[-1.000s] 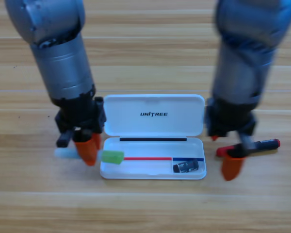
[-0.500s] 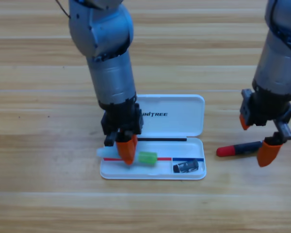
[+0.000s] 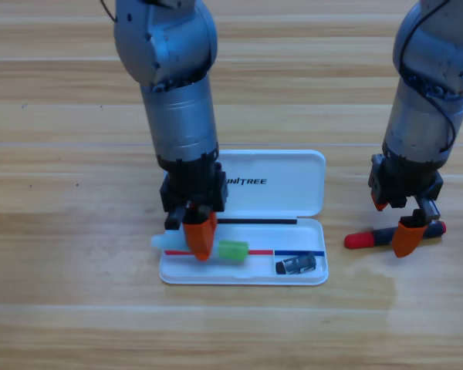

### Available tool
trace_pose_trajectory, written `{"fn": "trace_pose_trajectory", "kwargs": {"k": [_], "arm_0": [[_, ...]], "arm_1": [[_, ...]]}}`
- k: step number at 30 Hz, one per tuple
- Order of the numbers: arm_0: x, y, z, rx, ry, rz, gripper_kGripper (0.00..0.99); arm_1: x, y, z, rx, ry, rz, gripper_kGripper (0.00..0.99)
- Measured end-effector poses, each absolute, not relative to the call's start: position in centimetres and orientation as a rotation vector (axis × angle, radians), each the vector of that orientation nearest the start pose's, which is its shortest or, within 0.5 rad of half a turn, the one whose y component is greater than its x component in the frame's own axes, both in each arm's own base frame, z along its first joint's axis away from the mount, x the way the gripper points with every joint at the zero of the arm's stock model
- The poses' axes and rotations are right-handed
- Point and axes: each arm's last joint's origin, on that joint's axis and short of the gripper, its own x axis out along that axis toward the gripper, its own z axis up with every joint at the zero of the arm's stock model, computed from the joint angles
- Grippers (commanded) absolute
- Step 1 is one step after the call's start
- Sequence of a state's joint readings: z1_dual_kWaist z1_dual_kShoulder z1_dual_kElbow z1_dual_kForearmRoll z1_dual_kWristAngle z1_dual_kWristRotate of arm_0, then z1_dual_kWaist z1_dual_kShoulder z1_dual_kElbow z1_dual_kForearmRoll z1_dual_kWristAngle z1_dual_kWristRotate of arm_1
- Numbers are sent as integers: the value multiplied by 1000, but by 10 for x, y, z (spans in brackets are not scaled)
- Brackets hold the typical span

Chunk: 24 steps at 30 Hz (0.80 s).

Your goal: Clean up eraser and pencils

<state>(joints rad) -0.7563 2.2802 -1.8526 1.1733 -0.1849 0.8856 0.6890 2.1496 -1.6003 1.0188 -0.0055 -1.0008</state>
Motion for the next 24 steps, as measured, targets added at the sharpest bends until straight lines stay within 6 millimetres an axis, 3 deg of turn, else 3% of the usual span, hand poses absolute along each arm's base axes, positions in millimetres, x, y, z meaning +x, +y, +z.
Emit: {"fn": "trace_pose_trajectory", "kwargs": {"k": [6,10,14,16,20,24], "arm_0": [[307,-306,243,1090,1158,-1405,0],[298,-307,260,1090,1123,-1401,0],[292,-311,261,1087,1127,-1399,0],[290,-315,262,1087,1124,-1399,0],[289,-325,260,1096,1109,-1410,0],[292,-331,244,1103,1140,-1418,0]], "arm_1": [[320,256,208,-1304,1147,1294,505],[325,255,195,-1316,1175,1313,488],[326,251,191,-1320,1189,1318,471],[326,250,190,-1322,1189,1320,221],[327,247,190,-1329,1187,1330,12],[328,245,190,-1334,1185,1336,0]]}}
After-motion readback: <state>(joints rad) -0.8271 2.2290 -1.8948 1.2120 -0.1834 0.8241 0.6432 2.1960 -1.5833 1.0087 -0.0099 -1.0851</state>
